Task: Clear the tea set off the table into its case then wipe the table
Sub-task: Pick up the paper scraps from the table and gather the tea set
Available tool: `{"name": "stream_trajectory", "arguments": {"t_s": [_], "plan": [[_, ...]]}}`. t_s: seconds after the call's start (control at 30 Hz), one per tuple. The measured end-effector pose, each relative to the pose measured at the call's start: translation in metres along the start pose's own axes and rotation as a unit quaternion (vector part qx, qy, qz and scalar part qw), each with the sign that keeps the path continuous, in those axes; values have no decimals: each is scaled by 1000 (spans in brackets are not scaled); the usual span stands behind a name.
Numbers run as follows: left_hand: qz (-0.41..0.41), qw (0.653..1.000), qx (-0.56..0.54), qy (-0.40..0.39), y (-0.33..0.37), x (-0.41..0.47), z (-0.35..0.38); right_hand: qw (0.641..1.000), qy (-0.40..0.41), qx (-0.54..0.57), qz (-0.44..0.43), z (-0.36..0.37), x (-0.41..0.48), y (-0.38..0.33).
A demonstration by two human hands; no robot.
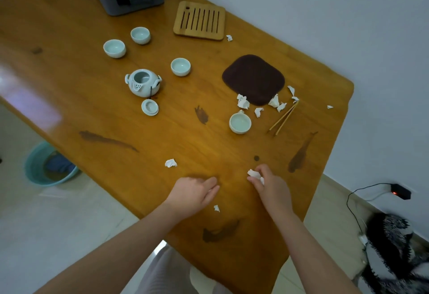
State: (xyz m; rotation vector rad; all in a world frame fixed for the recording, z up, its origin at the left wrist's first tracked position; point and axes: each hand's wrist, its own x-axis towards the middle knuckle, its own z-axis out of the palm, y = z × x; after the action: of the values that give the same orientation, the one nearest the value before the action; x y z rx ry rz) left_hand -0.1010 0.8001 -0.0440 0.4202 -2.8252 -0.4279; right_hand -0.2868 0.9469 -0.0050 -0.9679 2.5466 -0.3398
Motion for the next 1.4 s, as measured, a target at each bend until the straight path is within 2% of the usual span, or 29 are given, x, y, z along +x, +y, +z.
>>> {"name": "stream_trajectory", "arguments": {"t_s": [0.2,0.3,0.43,0.57,0.67,0.83,0.93,1.03,1.13,1.2,1.27,1.4], "plan": [[-84,996,27,-12,22,-13,-1,989,4,-104,-108,6,7,7],[-102,994,38,-14,35,-19,-3,977,45,-116,-173,12,8,14],[-120,987,81,-75,54,-29,-4,960,100,-117,-235,14,5,23],[-134,976,137,-99,60,-30,-3,963,96,-108,-226,15,6,22],[-130,976,136,-112,62,-31,1,965,59,-122,-225,12,9,21],[-218,957,112,-157,63,-18,-9,966,43,-128,-219,8,10,21],[-252,953,91,-144,58,-12,-12,965,22,-144,-216,9,11,21],[-325,941,27,-89,50,-12,-18,966,16,-148,-210,7,12,21],[-381,914,-121,-70,42,-13,-33,967,-4,-157,-202,4,13,18],[-359,913,-147,-123,38,-14,-44,968,-10,-158,-196,2,14,17],[-335,920,-113,-168,36,-17,-48,969,-10,-157,-191,1,14,16],[-319,930,-52,-175,33,-14,-39,970,-17,-160,-183,1,14,14]]}}
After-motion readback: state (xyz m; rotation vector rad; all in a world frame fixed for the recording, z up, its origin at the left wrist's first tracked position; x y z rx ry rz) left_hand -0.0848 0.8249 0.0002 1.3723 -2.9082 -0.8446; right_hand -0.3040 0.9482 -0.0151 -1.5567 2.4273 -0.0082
